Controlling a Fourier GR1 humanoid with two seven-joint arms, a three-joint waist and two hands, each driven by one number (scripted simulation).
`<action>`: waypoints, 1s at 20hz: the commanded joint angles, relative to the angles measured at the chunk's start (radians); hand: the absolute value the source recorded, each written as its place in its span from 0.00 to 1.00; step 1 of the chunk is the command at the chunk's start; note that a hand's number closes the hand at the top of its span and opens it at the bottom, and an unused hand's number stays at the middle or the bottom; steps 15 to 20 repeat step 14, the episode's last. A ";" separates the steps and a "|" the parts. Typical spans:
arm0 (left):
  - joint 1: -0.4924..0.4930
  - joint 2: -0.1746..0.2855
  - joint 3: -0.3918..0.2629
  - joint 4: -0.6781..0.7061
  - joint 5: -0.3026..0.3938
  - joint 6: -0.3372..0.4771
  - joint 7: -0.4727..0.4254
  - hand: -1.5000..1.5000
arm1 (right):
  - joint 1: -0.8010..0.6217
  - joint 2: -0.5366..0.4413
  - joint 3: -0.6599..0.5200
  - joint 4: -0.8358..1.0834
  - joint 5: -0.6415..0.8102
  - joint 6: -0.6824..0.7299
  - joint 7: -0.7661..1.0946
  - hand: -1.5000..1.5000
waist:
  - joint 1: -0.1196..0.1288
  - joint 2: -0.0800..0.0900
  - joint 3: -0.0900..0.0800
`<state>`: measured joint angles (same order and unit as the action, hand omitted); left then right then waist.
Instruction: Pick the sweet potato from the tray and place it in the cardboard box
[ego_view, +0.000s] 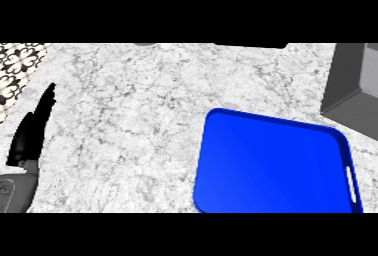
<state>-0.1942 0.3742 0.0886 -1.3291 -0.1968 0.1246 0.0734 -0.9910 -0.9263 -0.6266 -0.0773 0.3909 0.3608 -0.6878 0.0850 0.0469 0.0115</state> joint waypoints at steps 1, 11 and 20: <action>0.022 -0.007 0.007 0.012 0.004 0.005 -0.024 0.50 | 0.063 -0.077 -0.028 0.005 -0.026 0.056 -0.013 0.00 | -0.009 0.005 0.001; 0.026 -0.010 0.008 -0.003 0.000 0.013 0.001 0.50 | 0.183 -0.185 -0.027 -0.013 -0.024 0.161 -0.050 0.00 | -0.028 0.003 0.009; 0.044 -0.010 0.016 -0.007 0.010 0.011 -0.032 0.50 | 0.215 -0.208 -0.002 -0.029 0.000 0.198 -0.061 0.00 | -0.023 0.001 0.008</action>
